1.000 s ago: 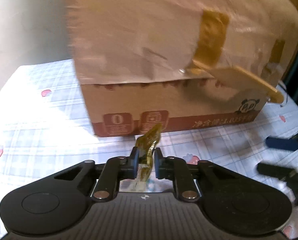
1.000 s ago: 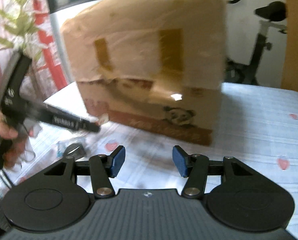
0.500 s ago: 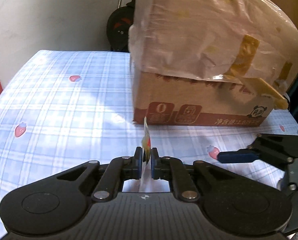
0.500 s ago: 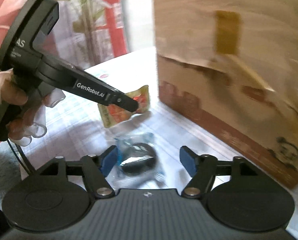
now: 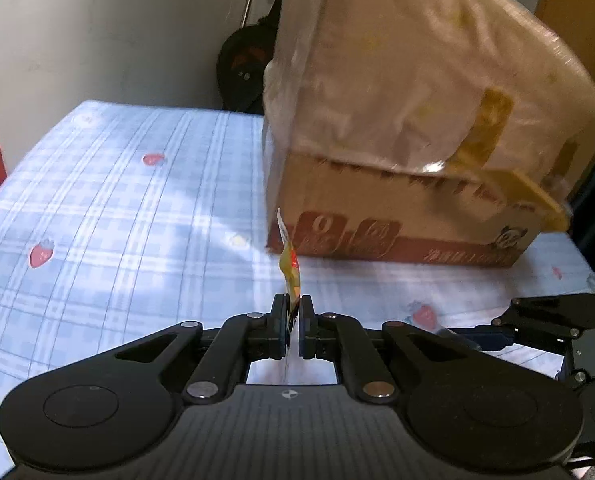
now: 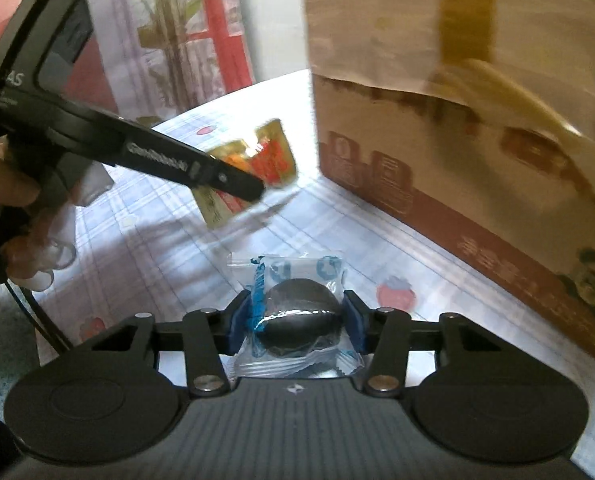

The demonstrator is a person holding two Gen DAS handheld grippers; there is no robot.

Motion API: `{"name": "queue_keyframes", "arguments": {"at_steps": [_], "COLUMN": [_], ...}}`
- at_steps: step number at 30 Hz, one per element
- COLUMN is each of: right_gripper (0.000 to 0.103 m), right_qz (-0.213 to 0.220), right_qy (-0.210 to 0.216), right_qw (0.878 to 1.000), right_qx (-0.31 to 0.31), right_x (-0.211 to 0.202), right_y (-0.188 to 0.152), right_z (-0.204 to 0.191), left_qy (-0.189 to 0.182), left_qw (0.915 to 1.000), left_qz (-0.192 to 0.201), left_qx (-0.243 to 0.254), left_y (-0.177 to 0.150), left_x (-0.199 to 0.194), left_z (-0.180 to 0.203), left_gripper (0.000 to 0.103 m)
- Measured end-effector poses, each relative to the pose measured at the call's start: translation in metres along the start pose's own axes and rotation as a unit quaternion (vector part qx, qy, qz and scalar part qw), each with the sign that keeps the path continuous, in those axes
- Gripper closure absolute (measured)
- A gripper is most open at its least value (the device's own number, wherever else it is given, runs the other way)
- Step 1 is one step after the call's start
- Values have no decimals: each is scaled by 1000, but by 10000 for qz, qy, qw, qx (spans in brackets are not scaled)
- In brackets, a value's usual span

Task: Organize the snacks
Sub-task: 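Carry the blue packet with right tool while left tool carries gold packet into box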

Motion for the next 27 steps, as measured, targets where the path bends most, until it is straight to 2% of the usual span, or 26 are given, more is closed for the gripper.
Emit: {"name": "queue_keyframes", "arguments": {"at_steps": [5, 9, 18, 23, 27], "right_gripper": [53, 53, 53, 53, 53], "right_qz": [351, 788, 2002, 2333, 2166], "right_qy": [-198, -355, -575, -952, -1404], "right_qw": [9989, 9960, 9777, 9673, 9656], "right_qx": [234, 217, 268, 269, 321], "right_x": [-31, -68, -159, -181, -165], "right_y": [3, 16, 87, 134, 160], "right_z": [10, 16, 31, 61, 100], "left_qy": [-221, -369, -645, -777, -807], "left_qw": [9993, 9971, 9826, 9761, 9777], "left_qz": [308, 656, 1614, 1854, 1745], "left_qx": [27, 136, 660, 830, 848], "left_y": [10, 25, 98, 147, 176], "left_x": [-26, -57, -121, -119, -89], "left_z": [18, 36, 86, 111, 126], "left_gripper": [97, 97, 96, 96, 96]}}
Point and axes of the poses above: each gripper's, at about its wrist camera, not at the fingertips, and x roughly the way its jaws point, z to its right, y to its top, the point moved 8 cm from there along x, roughly the way its jaws point, and after that the axes turned 5 degrees about -y, right-handed, at the moved point
